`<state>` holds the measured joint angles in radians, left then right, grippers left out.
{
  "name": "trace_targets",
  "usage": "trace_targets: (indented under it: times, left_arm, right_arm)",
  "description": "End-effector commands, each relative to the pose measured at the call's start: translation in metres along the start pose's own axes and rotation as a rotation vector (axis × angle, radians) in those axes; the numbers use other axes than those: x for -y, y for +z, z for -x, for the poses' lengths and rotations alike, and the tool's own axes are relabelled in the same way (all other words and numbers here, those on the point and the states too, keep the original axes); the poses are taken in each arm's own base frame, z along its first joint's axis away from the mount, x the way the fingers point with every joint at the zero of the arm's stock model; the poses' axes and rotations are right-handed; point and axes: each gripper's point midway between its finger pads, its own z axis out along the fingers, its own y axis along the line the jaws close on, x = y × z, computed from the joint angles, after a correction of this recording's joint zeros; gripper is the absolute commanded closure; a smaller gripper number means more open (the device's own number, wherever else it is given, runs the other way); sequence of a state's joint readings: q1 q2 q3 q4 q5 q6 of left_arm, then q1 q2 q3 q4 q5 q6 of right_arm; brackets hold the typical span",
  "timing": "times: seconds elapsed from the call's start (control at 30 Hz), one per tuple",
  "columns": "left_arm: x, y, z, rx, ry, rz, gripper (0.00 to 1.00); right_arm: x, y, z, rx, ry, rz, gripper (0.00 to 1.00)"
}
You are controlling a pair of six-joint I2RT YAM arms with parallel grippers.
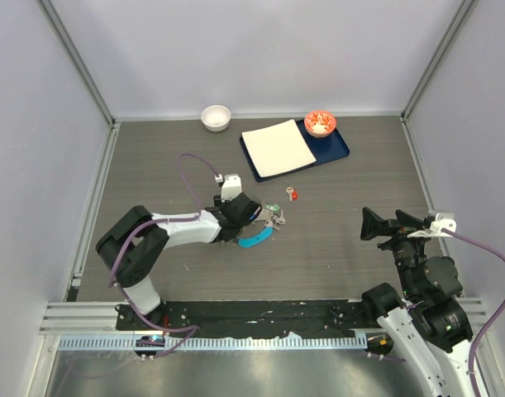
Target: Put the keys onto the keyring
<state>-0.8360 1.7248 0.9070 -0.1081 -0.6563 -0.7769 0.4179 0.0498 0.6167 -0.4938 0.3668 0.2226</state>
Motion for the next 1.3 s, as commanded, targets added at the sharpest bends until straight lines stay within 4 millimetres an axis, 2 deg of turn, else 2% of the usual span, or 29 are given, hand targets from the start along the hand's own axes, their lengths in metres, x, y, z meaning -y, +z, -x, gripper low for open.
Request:
trace_targets:
  times: [0.0, 0.17, 0.27, 0.37, 0.53, 0.63, 0.7, 0.73, 0.8, 0.87, 1.1, 1.2, 1.27]
  left_arm:
    - [-0.027, -0.016, 0.022, 0.090, -0.049, 0.070, 0.46]
    - [-0.063, -0.017, 0.033, 0.109, -0.064, 0.142, 0.45]
    - [-0.071, -0.024, 0.045, 0.129, -0.075, 0.150, 0.41]
    - [-0.057, -0.034, 0.051, 0.115, -0.099, 0.070, 0.36]
    - [0.000, -0.063, 0.045, 0.096, -0.081, -0.108, 0.31]
    - [0.035, -0.072, 0.030, 0.043, -0.066, -0.207, 0.31]
    - [0.051, -0.071, 0.016, 0.014, -0.043, -0.239, 0.31]
    - [0.060, -0.074, 0.015, 0.006, -0.044, -0.263, 0.31]
    - [0.071, -0.072, -0.001, -0.027, -0.011, -0.277, 0.31]
    - [0.083, -0.074, -0.006, -0.045, -0.007, -0.312, 0.31]
    - [0.087, -0.065, -0.038, -0.137, 0.008, -0.329, 0.31]
    - [0.079, -0.066, -0.051, -0.176, 0.009, -0.319, 0.30]
    - [0.065, -0.067, -0.061, -0.202, 0.021, -0.292, 0.28]
  right_arm:
    - [-0.005, 0.001, 0.010, 0.036, 0.005, 0.026, 0.03]
    - [-0.007, 0.000, 0.011, 0.038, 0.005, 0.034, 0.03]
    - [-0.007, 0.001, 0.009, 0.033, 0.003, 0.035, 0.03]
    - [-0.007, 0.001, 0.009, 0.032, 0.002, 0.036, 0.04]
    - [-0.008, 0.002, 0.009, 0.030, 0.000, 0.038, 0.04]
    - [-0.008, 0.002, 0.008, 0.028, 0.000, 0.041, 0.04]
    - [-0.009, 0.002, 0.008, 0.024, -0.003, 0.042, 0.04]
    - [-0.009, 0.003, 0.007, 0.023, -0.004, 0.041, 0.04]
    - [-0.009, 0.003, 0.007, 0.023, -0.004, 0.043, 0.04]
    - [-0.009, 0.003, 0.006, 0.020, -0.005, 0.042, 0.04]
    - [-0.009, 0.004, 0.006, 0.016, -0.006, 0.041, 0.04]
    - [-0.009, 0.004, 0.006, 0.018, -0.005, 0.042, 0.04]
    - [-0.009, 0.004, 0.006, 0.015, -0.006, 0.043, 0.04]
